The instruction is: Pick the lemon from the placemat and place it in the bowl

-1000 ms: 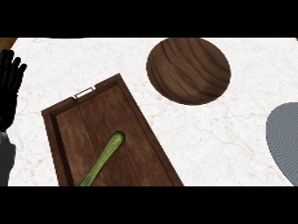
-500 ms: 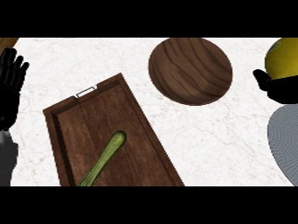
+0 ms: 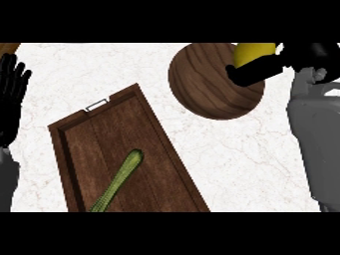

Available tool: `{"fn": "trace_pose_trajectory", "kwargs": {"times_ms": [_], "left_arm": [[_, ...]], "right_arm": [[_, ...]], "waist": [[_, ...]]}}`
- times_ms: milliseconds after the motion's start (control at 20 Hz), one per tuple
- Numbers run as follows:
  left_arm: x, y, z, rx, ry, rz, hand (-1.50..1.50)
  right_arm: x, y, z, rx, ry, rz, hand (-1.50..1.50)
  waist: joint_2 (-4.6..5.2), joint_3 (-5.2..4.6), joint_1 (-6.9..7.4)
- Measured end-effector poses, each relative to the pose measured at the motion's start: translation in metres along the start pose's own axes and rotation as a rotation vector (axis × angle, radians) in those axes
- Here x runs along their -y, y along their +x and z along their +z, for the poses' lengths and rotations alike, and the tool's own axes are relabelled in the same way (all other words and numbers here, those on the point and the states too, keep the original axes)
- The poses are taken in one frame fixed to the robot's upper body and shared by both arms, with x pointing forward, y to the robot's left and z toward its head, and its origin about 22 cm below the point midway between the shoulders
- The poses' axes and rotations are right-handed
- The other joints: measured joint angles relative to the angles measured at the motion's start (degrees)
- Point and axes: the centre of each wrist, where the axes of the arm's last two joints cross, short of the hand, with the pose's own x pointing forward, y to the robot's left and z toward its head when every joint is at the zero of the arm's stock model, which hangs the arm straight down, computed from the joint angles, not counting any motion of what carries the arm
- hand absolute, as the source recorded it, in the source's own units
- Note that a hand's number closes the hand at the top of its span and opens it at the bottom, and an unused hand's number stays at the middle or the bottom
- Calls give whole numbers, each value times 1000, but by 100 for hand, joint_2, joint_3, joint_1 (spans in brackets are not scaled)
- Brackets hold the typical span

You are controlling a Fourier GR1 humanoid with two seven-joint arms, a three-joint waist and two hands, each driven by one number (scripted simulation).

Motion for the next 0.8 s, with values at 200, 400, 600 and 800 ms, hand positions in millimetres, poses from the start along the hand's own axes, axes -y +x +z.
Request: {"fn": "trace_pose_trajectory", "kwargs": {"times_ms": [200, 400, 600, 800], "left_arm": [[-1, 1, 0, 4, 1, -5, 0], [0, -1, 6, 1, 2, -1, 0], [1, -3, 5, 5, -2, -2, 0], [-5, -2, 2, 7, 1, 1, 0]], "right_arm": [[-34, -2, -24, -53, -4, 40, 150], [-70, -13, -42, -143, -3, 64, 150], [-102, -20, -55, -226, -9, -4, -150], [-118, -33, -64, -228, -13, -140, -150]], "waist": [[4, 2, -5], [8, 3, 7], [17, 6, 11], [25, 7, 8]]}}
